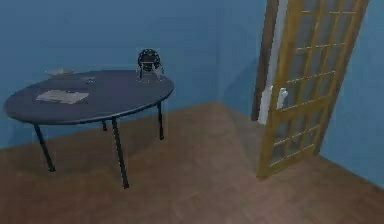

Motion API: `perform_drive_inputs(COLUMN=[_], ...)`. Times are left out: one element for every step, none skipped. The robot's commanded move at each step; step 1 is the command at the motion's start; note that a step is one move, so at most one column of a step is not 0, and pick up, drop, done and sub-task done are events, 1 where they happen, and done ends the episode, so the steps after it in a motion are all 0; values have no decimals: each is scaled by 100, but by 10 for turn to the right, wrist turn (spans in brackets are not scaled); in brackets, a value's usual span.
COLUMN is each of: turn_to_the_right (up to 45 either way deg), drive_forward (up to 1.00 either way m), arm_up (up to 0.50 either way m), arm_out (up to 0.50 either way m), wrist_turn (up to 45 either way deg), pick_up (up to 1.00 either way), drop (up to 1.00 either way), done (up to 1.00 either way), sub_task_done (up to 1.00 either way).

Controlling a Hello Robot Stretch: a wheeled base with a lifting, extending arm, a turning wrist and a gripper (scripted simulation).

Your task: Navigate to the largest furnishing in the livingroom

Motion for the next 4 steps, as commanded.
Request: perform_drive_inputs(turn_to_the_right=[450,90,0,360], drive_forward=[0,0,50,0], arm_up=[0,0,0,0], arm_out=[0,0,0,0], wrist_turn=[0,0,0,0], pick_up=[0,0,0,0], drop=[0,0,0,0], done=[0,0,0,0], sub_task_done=[0,0,0,0])
